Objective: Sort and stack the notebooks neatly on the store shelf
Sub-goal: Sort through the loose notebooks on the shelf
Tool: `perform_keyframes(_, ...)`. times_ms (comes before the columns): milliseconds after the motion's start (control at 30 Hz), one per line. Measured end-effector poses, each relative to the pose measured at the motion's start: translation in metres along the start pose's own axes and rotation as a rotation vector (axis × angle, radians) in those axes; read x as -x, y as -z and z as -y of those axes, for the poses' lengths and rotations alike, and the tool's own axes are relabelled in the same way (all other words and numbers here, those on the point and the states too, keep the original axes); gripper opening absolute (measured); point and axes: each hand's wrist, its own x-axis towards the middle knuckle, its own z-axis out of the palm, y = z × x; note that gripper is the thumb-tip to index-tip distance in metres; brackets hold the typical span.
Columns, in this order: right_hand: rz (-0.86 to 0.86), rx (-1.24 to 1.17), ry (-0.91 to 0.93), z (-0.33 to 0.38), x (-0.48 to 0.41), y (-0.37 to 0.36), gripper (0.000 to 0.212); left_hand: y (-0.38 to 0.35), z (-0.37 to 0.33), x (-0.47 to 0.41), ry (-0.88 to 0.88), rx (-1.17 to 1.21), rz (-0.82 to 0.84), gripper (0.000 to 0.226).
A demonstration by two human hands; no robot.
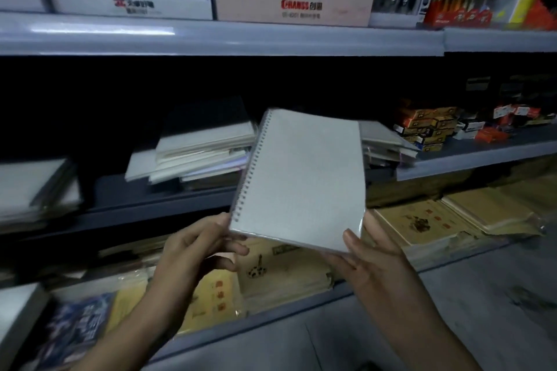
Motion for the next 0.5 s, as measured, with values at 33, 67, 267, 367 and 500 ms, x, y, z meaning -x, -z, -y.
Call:
perform_keyframes(33,0.015,0.01,0.005,-0.003,0.003,-0.005,0.049,0.004,-0.001,0.006,0.012,0.029,0.006,0.032)
perform_keyframes(67,0.042,0.037,0.012,-0.006,0.005,-0.007,0.048,0.01,-0.001,0.011,0.015,0.033,0.009,0.031)
perform_keyframes(267,0.143,0.137,-0.013,-0.02,0.011,-0.031,0.051,0.051,-0.013,0.047,-0.074,-0.08,-0.006,0.017)
perform_keyframes(367,0.171,0.198,-0.011,-0.03,0.005,-0.052,0.051,0.07,-0.019,0.055,-0.147,-0.109,-0.073,0.005)
perform_keyframes(500,0.227,0.225,-0.009,-0.05,-0.006,-0.082,0.052,0.091,-0.024,0.056,-0.236,-0.118,-0.156,0.014)
